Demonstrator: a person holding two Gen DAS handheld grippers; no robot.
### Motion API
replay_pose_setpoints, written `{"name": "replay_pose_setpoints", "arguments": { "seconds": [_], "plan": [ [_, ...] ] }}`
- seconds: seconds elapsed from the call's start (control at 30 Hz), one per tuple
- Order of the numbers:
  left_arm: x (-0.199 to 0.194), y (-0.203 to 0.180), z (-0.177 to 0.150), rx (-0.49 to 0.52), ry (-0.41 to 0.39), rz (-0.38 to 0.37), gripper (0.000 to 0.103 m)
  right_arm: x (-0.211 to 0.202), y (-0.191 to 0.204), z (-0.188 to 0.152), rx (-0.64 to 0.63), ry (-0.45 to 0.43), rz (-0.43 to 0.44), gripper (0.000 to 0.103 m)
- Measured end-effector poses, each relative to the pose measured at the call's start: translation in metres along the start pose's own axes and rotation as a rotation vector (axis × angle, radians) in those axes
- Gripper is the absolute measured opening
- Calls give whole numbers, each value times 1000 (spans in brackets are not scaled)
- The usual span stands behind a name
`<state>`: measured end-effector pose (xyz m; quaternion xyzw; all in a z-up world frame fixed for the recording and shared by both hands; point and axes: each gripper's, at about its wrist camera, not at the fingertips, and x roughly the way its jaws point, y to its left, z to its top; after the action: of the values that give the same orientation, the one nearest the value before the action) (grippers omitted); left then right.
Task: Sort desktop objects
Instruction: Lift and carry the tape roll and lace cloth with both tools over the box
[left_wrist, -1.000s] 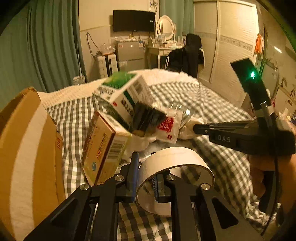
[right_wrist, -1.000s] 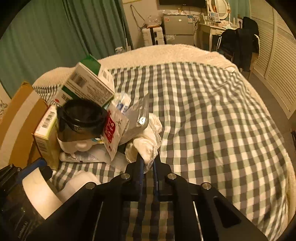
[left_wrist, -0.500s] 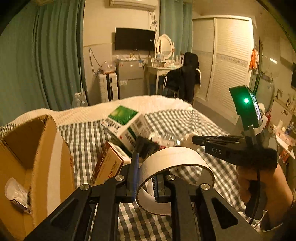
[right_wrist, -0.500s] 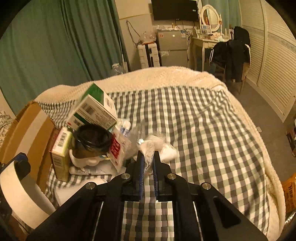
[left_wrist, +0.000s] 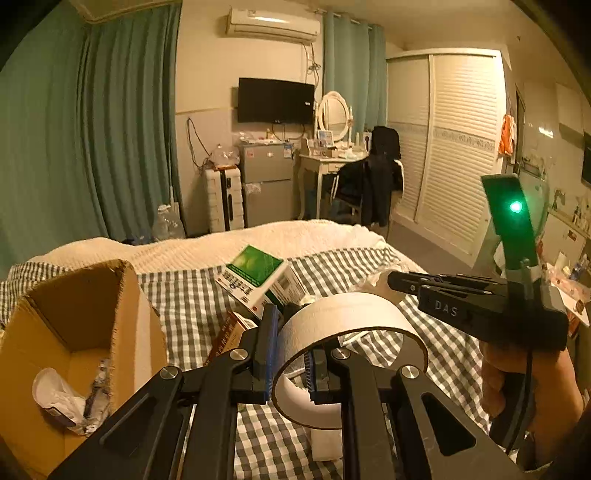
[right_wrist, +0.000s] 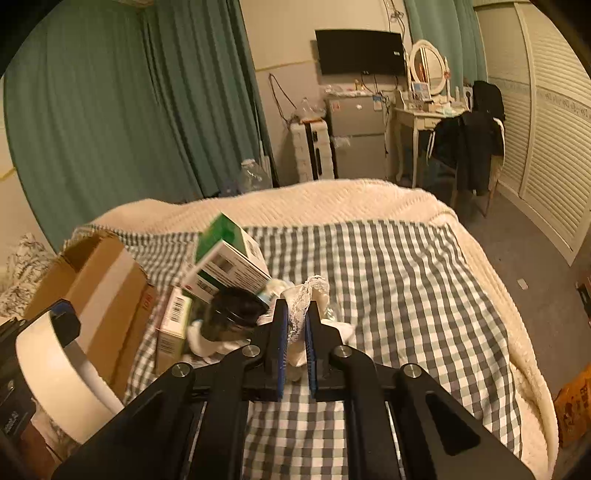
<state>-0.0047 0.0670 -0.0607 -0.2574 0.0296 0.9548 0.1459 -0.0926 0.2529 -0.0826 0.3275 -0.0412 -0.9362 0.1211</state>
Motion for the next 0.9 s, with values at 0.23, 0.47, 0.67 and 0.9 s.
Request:
{"name": "replay_pose_setpoints", "arguments": {
  "seconds": [0.23,0.47,0.67,0.9],
  "plan": [
    [-18,7,10,-14,-37,14,13,-31,16,12,-20,-103,5,8],
    [-41,15,17,-25,-83,38,13,-53,25,18,-18,-165,9,8],
    [-55,21,20,-25,-100,58,13,-75,34,22,-19,-211,32,8],
    [-75,31,23,-33,-121,94,13,-97,49,28,-25,-267,91,8]
  ]
}}
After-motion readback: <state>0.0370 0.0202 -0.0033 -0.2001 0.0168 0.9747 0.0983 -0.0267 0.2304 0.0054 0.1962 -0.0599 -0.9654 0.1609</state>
